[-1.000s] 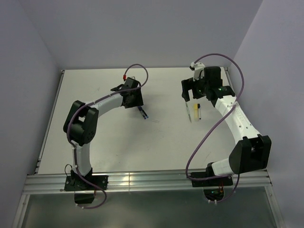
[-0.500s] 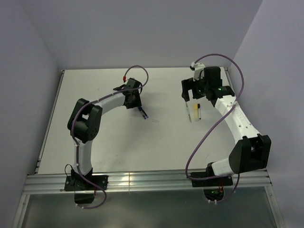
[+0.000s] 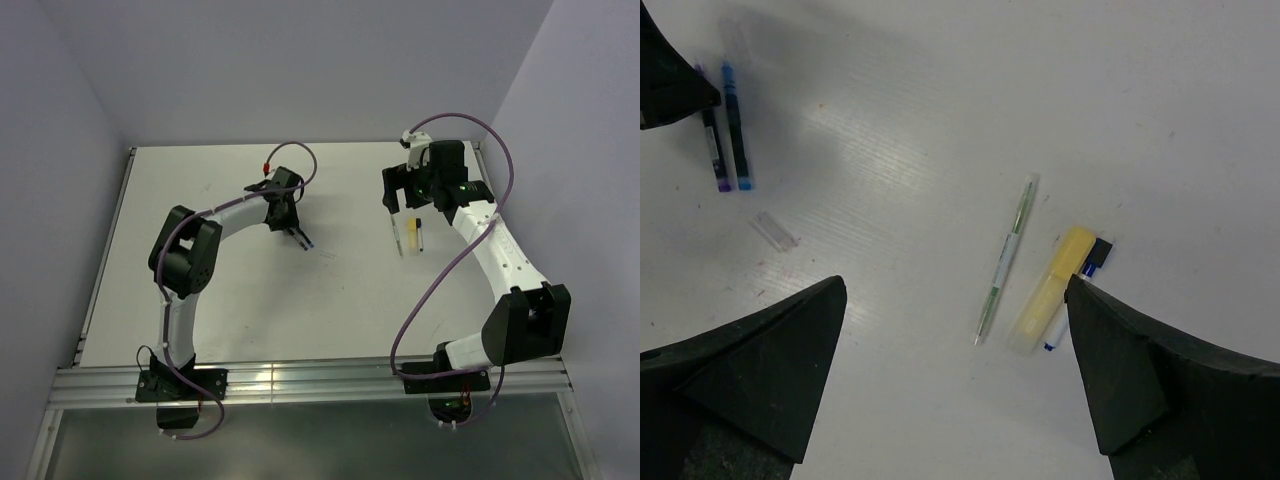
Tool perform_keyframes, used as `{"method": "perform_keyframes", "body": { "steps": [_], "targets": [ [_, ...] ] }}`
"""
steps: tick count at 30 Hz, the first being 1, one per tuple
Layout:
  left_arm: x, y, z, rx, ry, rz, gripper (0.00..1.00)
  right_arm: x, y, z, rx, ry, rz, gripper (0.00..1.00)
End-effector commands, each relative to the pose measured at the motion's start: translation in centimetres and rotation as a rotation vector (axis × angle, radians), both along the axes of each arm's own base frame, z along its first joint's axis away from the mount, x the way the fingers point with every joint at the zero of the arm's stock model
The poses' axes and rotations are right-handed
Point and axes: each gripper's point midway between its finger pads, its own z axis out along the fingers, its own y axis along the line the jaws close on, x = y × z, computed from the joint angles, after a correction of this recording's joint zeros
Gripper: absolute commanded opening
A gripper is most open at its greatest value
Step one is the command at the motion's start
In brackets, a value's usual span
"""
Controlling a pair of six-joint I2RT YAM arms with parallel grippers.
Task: Insert the pens into the pen caps
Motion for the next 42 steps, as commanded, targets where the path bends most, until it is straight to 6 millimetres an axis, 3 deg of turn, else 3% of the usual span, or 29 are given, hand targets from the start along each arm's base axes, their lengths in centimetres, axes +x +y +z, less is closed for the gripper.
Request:
{"method": "perform_keyframes", "body": {
  "steps": [1,6,16,20,25,30,32,35,37,38,39,41,42],
  "targets": [
    [-0.5,-0.4,0.0,0.017,0.008,-0.004,0.37,0.6,-0.3,1.0,-0.003,-0.029,-0.016,0.98],
    [-2.3,1.0,0.1,0.059,0.047,-0.015,0.27,0.1,0.2,0.8,0.012,-0.014,0.014,0.95],
    [-7.0,3.1,-1.7,0.091,0.152,-0.057,0.24,-2.0,3.1,-1.0,0.151,0.145,0.102,0.88],
    [-7.9,2.8,-2.0,0.062,0.181,-0.072,0.24,-2.6,3.8,-1.6,0.189,0.207,0.115,0.86],
    [-8.6,2.7,-3.8,0.076,0.241,-0.086,0.22,-3.1,4.7,-1.8,0.235,0.265,0.130,0.84],
    [-8.4,2.6,-4.4,0.084,0.261,-0.083,0.08,-3.5,5.1,-1.8,0.250,0.286,0.142,0.83],
    [-8.1,2.0,-3.5,0.055,0.254,-0.087,0.01,-3.4,5.4,-1.4,0.261,0.280,0.155,0.82],
    [-6.7,0.4,1.1,-0.045,0.167,-0.116,0.00,-3.4,6.5,0.2,0.309,0.246,0.216,0.81],
    [-5.4,-1.0,6.1,-0.154,0.058,-0.150,0.00,-3.6,7.4,1.8,0.357,0.216,0.267,0.80],
    [-3.8,-1.4,8.6,-0.205,-0.033,-0.156,0.00,-3.8,8.3,2.8,0.403,0.198,0.317,0.80],
    [-3.3,-1.6,12.8,-0.264,-0.135,-0.172,0.00,-3.9,8.7,3.9,0.433,0.183,0.340,0.80],
    [-2.7,-2.1,17.3,-0.355,-0.253,-0.216,0.00,-4.5,10.1,6.0,0.508,0.156,0.435,0.81],
    [-2.5,-2.3,21.5,-0.422,-0.369,-0.240,0.00,-4.7,10.5,6.9,0.544,0.155,0.452,0.83]
  ]
}}
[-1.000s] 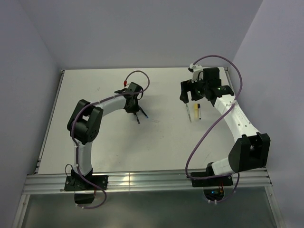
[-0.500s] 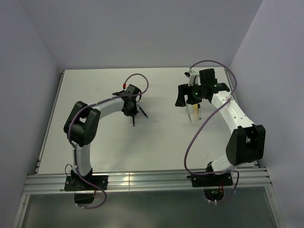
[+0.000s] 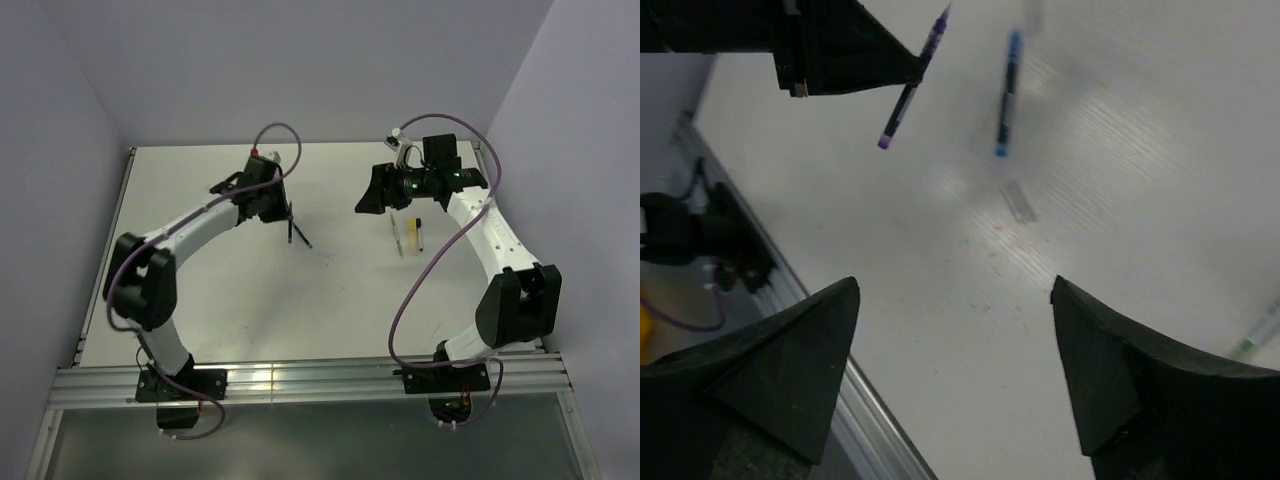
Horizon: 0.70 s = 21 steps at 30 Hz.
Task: Insert the pens into the pen caps
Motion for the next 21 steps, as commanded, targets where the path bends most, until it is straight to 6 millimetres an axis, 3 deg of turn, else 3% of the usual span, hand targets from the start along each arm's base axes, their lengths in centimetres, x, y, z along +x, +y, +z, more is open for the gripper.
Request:
{"method": "perform_keyframes", "body": {
  "steps": [1,5,10,15,21],
  "targets": [
    [2.1,-2.0,16.6,-0.310,-0.416,-0.090,0.00,-0.3,3.1,7.6,0.220,-0.155,0.136,0.89],
    [-0.6,-3.2,24.9,-0.496,-0.625,-0.253,0.00,-1.7,4.8,11.8,0.413,-0.161,0.180,0.92],
    [-3.9,-4.8,30.3,-0.765,-0.791,-0.395,0.00,-3.4,6.8,16.0,0.502,-0.227,0.279,0.93],
    [-5.7,-5.4,32.2,-0.906,-0.829,-0.439,0.00,-5.6,9.5,17.4,0.514,-0.256,0.377,0.92],
    [-6.8,-6.2,33.6,-0.971,-0.847,-0.456,0.00,-4.7,10.2,16.2,0.502,-0.235,0.344,0.83]
  ]
}}
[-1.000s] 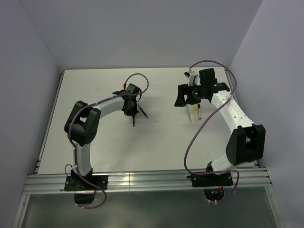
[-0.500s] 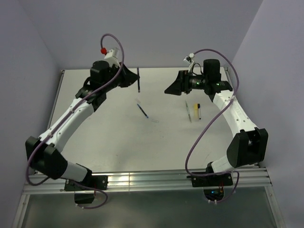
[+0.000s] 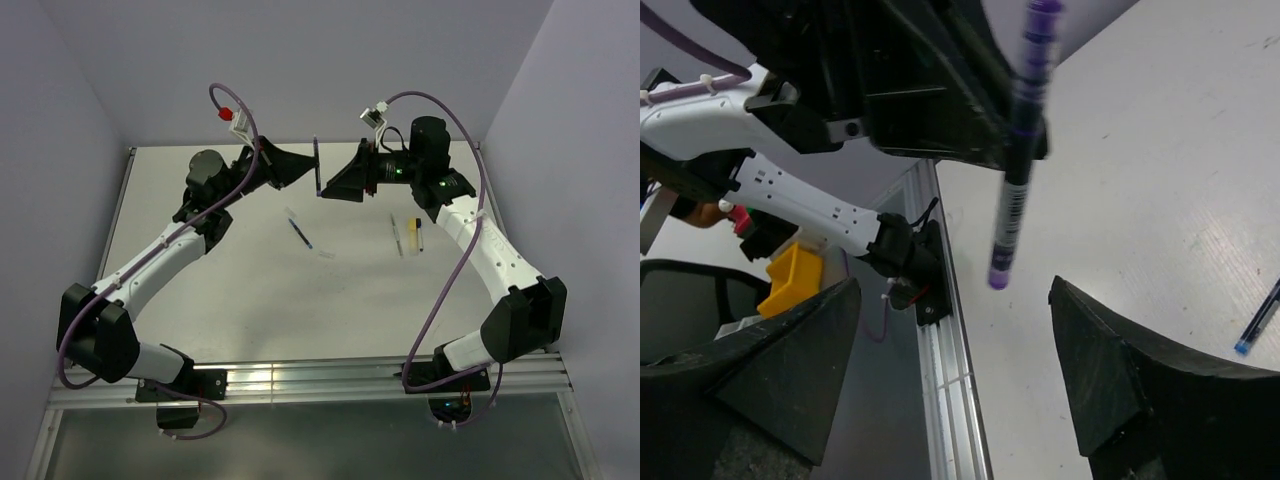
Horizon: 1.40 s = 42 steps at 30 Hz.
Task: Insert the pens into the pen caps
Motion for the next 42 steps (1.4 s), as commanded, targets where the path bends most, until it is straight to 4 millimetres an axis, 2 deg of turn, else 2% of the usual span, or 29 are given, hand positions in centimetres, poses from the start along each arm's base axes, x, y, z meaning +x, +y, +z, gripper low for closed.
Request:
{"method": "perform_keyframes", "body": {
  "steps": [1,3,8,13,16,25,31,34,35,39,40,42],
  "targets": [
    [-2.5,-0.3,5.0,-0.120,-0.129,-0.065,0.00,0.6,0.1,2.2,0.030,-0.081,-0.024,0.81],
    [-2.4,-0.5,5.0,-0.128,-0.119,-0.058,0.00,0.7,0.2,2.0,0.035,-0.067,-0.027,0.75],
    [-2.4,-1.0,4.9,-0.142,-0.104,-0.067,0.00,0.7,0.7,2.8,0.060,-0.080,-0.016,0.68],
    [-2.3,-1.1,4.7,-0.161,-0.073,-0.058,0.00,0.9,0.9,3.5,0.090,-0.100,-0.023,0.49],
    [-2.1,-1.2,4.7,-0.167,-0.065,-0.055,0.00,0.9,1.2,3.3,0.107,-0.080,-0.009,0.46],
    [-1.6,-1.2,4.9,-0.178,-0.052,-0.035,0.00,0.6,2.1,3.2,0.123,-0.050,0.015,0.46],
    [-1.6,-1.2,5.4,-0.193,-0.062,-0.037,0.00,0.5,2.2,3.1,0.130,-0.038,0.017,0.38],
    [-1.6,-1.2,5.4,-0.195,-0.057,-0.037,0.00,0.5,2.1,3.0,0.133,-0.037,0.015,0.27],
    [-1.6,-1.3,5.4,-0.197,-0.055,-0.040,0.00,0.5,2.1,3.0,0.133,-0.037,0.015,0.20],
    [-1.6,-1.2,5.5,-0.198,-0.054,-0.040,0.00,0.5,2.1,2.9,0.133,-0.032,0.018,0.00],
    [-1.6,-1.3,5.4,-0.194,-0.054,-0.042,0.05,0.6,2.0,2.7,0.132,-0.031,0.011,0.00],
    [-1.5,-1.2,5.1,-0.165,-0.058,-0.042,0.32,0.7,1.6,2.2,0.127,-0.017,-0.001,0.00]
  ]
}}
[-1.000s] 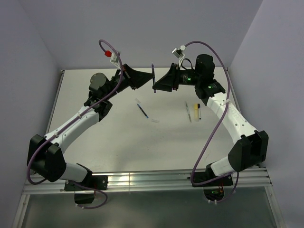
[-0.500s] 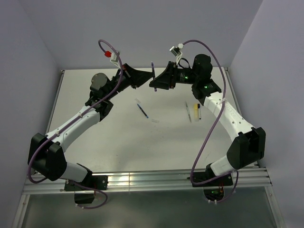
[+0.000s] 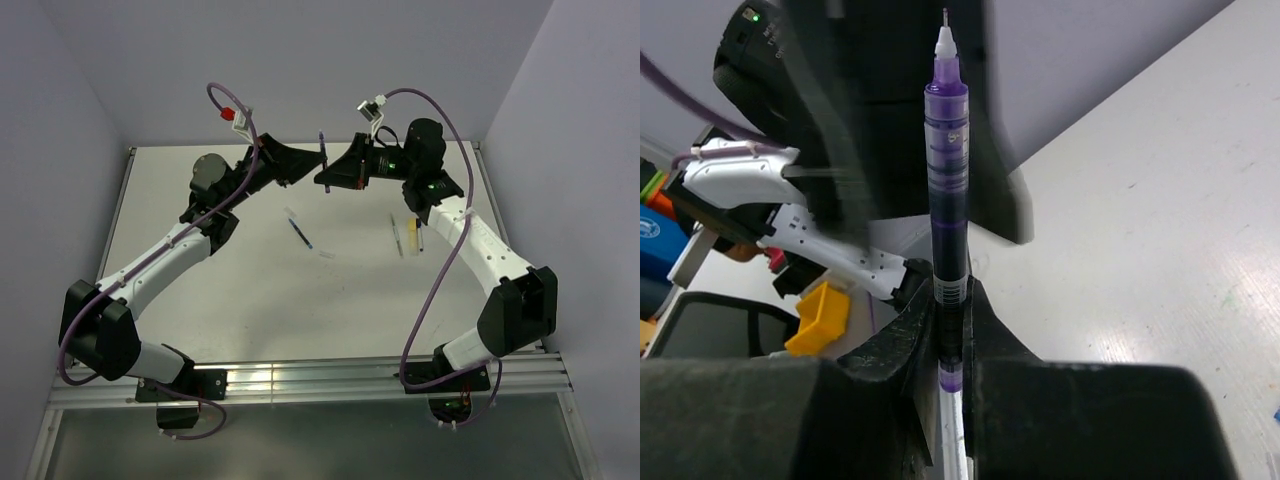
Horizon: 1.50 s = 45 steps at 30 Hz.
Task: Insert the pens into the pen caps
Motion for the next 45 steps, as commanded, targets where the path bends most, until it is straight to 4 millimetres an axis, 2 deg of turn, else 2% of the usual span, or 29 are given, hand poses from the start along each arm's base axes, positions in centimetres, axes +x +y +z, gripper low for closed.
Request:
{"method": "perform_keyframes", "body": {
  "steps": [1,2,3,4,5,6,7,8,9,10,11,12,13,15,16,17,18,19,20,21,22,24,25,26,27,28,33,37,45],
  "targets": [
    [-0.2,0.4,1.9,-0.002,-0.072,0.001,0.58,-0.2,-0.6,0.2,0.012,-0.039,-0.002,0.00],
    [0.1,0.7,1.5,0.025,-0.067,0.012,0.66,0.2,-1.3,-0.1,0.009,-0.038,-0.026,0.00],
    [0.7,1.6,1.2,0.067,-0.109,0.030,0.71,0.3,-1.9,-0.5,0.001,-0.034,-0.044,0.00],
    [0.9,2.3,1.2,0.099,-0.138,0.043,0.73,0.9,-2.6,-1.9,-0.028,-0.059,-0.089,0.00],
    [1.2,2.8,1.6,0.138,-0.172,0.051,0.72,0.9,-3.5,-1.8,-0.053,-0.096,-0.139,0.00],
    [2.0,3.6,-0.4,0.268,-0.213,0.065,0.71,0.9,-4.5,-3.7,-0.122,-0.035,-0.178,0.00],
    [2.3,3.9,-1.5,0.346,-0.227,0.067,0.69,1.0,-5.3,-4.5,-0.194,-0.132,-0.200,0.00],
    [2.4,4.2,-1.2,0.447,-0.363,0.074,0.69,1.7,-6.1,-5.6,-0.259,-0.134,-0.256,0.00],
    [2.1,4.4,-3.9,0.546,-0.327,0.024,0.69,1.5,-6.6,-6.5,-0.299,-0.129,-0.264,0.00],
    [1.7,4.2,-5.2,0.603,-0.350,-0.030,0.66,1.0,-7.6,-7.8,-0.350,-0.119,-0.271,0.00],
    [1.7,4.3,-5.5,0.649,-0.387,-0.052,0.64,1.1,-8.3,-8.6,-0.381,-0.109,-0.286,0.00],
    [1.9,4.5,-6.9,0.729,-0.470,-0.079,0.63,1.4,-9.2,-9.3,-0.422,-0.098,-0.315,0.00],
    [1.8,4.5,-10.0,0.801,-0.412,-0.143,0.58,1.4,-10.7,-10.7,-0.482,-0.069,-0.323,0.00],
    [2.5,4.3,-11.4,0.900,-0.497,-0.178,0.57,1.1,-12.5,-12.5,-0.558,-0.007,-0.344,0.00],
    [2.5,4.3,-14.6,0.967,-0.442,-0.245,0.56,1.4,-13.4,-13.5,-0.602,-0.003,-0.347,0.00],
    [3.6,4.4,-14.8,1.033,-0.466,-0.225,0.56,1.6,-14.6,-14.2,-0.637,0.021,-0.372,0.00],
    [4.1,4.3,-15.8,1.104,-0.544,-0.256,0.55,1.5,-15.3,-14.8,-0.666,0.038,-0.377,0.00],
    [3.9,3.2,-18.5,1.163,-0.531,-0.329,0.52,1.2,-16.3,-15.6,-0.720,0.065,-0.387,0.00],
    [4.0,2.8,-18.9,1.211,-0.545,-0.349,0.52,1.2,-17.1,-16.2,-0.741,0.088,-0.405,0.00],
    [4.3,2.7,-20.1,1.283,-0.582,-0.377,0.51,1.2,-17.7,-16.5,-0.756,0.104,-0.416,0.00],
    [3.7,1.5,-21.8,1.321,-0.583,-0.453,0.49,0.8,-18.2,-17.2,-0.778,0.133,-0.419,0.00],
    [3.0,0.2,-23.4,1.366,-0.637,-0.526,0.47,0.6,-19.4,-17.8,-0.787,0.174,-0.446,0.00],
    [2.9,-0.4,-24.9,1.378,-0.639,-0.566,0.45,0.5,-19.3,-17.9,-0.786,0.180,-0.446,0.00],
    [2.6,-0.6,-25.7,1.389,-0.667,-0.599,0.45,0.7,-20.3,-18.1,-0.782,0.202,-0.474,0.00],
    [2.4,-0.9,-26.6,1.404,-0.678,-0.623,0.44,0.9,-20.9,-18.0,-0.777,0.211,-0.497,0.00],
    [1.9,-1.5,-28.4,1.436,-0.685,-0.658,0.44,1.2,-21.1,-17.8,-0.765,0.222,-0.513,0.00],
    [0.8,-3.5,-32.9,1.516,-0.738,-0.760,0.41,2.2,-22.3,-16.4,-0.724,0.226,-0.554,0.00],
    [1.2,-3.8,-34.6,1.551,-0.749,-0.783,0.41,2.0,-22.4,-16.6,-0.716,0.237,-0.551,0.00],
    [0.9,-3.2,-37.1,1.576,-0.740,-0.840,0.41,2.2,-22.5,-16.7,-0.703,0.249,-0.549,0.00]
  ]
}}
